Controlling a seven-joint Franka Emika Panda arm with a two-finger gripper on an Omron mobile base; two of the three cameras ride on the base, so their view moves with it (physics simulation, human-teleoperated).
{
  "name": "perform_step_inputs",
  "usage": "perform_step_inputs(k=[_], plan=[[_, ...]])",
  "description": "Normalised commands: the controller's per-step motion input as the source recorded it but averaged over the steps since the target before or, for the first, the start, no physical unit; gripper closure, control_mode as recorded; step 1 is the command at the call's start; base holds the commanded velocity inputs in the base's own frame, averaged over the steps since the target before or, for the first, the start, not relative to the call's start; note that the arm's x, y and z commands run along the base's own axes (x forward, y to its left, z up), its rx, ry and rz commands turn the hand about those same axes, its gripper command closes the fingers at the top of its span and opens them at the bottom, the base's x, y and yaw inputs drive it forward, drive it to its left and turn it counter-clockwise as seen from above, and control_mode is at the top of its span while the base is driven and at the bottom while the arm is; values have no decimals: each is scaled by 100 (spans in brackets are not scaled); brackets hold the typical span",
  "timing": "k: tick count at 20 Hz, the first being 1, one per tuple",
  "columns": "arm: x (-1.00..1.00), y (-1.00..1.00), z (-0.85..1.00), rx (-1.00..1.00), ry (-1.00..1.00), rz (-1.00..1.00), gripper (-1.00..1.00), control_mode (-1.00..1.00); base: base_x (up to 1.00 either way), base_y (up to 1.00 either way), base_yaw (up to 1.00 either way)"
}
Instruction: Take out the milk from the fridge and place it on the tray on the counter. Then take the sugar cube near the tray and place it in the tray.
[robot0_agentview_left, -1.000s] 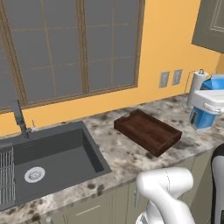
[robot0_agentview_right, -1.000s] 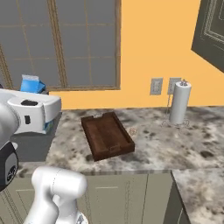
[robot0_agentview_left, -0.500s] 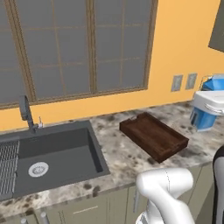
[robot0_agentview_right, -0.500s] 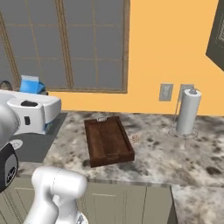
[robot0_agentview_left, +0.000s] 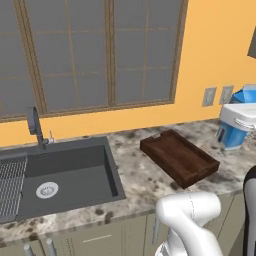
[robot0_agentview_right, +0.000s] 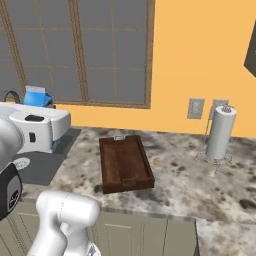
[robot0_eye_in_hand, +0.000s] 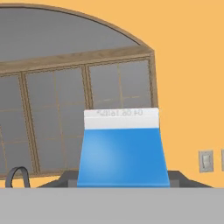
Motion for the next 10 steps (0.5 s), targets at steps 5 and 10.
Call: perform_step_inputs(k=[5, 10], plan=[[0, 0, 0, 0, 0, 0, 100, 100, 100, 0, -19], [0, 0, 0, 0, 0, 0, 100, 100, 93, -29, 5]])
